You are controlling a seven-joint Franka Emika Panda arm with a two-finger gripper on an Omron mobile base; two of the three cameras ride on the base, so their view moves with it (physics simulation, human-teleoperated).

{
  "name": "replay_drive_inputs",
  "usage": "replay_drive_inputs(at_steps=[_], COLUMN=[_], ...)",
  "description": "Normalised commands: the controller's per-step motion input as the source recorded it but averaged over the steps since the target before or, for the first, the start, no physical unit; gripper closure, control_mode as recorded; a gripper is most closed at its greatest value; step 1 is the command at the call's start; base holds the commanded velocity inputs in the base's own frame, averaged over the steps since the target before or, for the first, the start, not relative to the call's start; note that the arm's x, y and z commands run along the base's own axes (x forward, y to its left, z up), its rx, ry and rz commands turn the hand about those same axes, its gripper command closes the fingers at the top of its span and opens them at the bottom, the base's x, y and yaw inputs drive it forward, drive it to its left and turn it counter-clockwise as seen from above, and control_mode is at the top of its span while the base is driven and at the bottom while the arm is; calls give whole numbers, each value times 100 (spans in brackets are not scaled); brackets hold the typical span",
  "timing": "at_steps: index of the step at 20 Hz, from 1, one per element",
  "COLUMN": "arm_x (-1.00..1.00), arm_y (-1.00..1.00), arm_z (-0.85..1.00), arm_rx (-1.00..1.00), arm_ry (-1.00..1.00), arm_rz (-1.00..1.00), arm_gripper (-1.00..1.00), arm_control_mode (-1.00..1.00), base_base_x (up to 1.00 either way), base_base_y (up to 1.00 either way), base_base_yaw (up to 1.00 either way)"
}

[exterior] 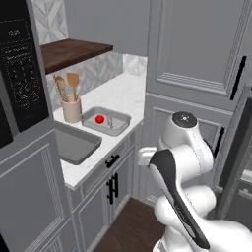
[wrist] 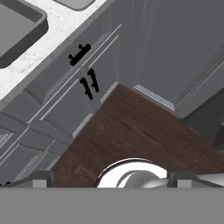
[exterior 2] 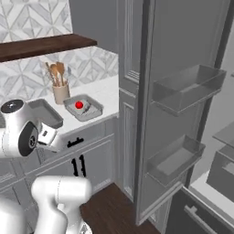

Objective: Place one tomato and one fish in each tupperware on the nearby counter, to pack two identical lunches.

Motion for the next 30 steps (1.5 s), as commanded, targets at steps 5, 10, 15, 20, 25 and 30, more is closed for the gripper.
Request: replay_drive_inputs(at_steps=[5, 10, 15, 20, 25, 30], arm_x=[0, 0, 0, 0, 0, 0], arm_y=[0, 0, 0, 0, 0, 0], arm_z=[0, 0, 0, 0, 0, 0], arm_rx=[0, 0, 0, 0, 0, 0], arm_ry=[0, 0, 0, 0, 0, 0], arm_rz=[0, 0, 0, 0, 0, 0], arm_gripper=[-100, -100, -100, -100, -100, -100], arm_control_mode=[100, 100, 100, 100, 100, 100], base_base_x=[-100, -80, -27, 0, 0, 31], base_base_y=[-10, -10, -35, -45, -88, -48], base_base_yaw=[-33, -51, -57, -60, -47, -37])
